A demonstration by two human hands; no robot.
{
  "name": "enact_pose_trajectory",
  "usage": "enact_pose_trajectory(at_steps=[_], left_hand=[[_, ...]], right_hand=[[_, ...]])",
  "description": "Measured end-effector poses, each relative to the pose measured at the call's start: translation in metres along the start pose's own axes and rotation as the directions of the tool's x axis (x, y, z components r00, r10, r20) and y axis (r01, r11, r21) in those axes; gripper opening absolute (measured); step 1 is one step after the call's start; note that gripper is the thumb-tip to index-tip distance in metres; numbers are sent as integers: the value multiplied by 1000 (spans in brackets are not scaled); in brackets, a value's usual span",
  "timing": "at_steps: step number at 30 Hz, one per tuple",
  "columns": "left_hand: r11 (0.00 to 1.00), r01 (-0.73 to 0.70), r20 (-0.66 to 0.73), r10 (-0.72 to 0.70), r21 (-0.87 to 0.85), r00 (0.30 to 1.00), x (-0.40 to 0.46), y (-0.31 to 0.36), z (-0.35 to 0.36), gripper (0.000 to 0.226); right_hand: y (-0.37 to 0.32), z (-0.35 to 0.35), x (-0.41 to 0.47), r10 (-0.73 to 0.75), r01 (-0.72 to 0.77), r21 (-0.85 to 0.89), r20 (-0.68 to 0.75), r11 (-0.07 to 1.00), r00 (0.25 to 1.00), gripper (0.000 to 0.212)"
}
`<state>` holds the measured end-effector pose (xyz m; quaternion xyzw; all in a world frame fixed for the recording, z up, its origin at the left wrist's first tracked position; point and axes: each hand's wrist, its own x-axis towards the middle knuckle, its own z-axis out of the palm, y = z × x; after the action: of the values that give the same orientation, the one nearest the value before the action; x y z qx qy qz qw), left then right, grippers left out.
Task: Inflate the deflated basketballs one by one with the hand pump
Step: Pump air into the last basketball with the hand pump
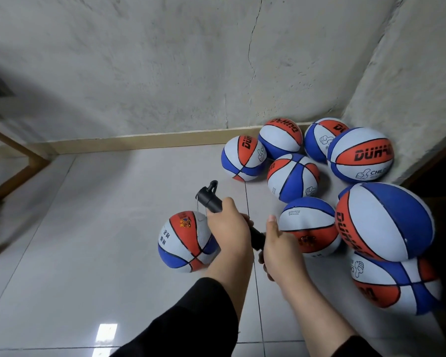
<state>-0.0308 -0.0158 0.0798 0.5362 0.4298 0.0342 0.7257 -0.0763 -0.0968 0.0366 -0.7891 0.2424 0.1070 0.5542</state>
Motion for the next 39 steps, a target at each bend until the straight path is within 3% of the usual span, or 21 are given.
enact_pose_trajectory(at_steps=[9,19,29,34,39], left_hand=[[1000,10,-29,-10,-1,1000,29,26,-10,24],[999,-20,-7,21,26,1000,24,17,-7,33],[1000,8,31,-8,25,999,12,16,-3,16],[1000,-9,-28,9,7,1000,35,31,-11,27],[1000,-26,-18,26,11,999,24,23,-8,25]], right_hand=[[2,-4,-2,79,-78,106,-6,991,997,70],[4,3,2,129,-127,90,-15,988,992,74],[-8,5,-3,20,-20,71,-8,997,1000,71],[3,-6,-8,119,-117,115,-9,986,993,67],[5,-5,-3,114,-112,75,-11,991,993,69]])
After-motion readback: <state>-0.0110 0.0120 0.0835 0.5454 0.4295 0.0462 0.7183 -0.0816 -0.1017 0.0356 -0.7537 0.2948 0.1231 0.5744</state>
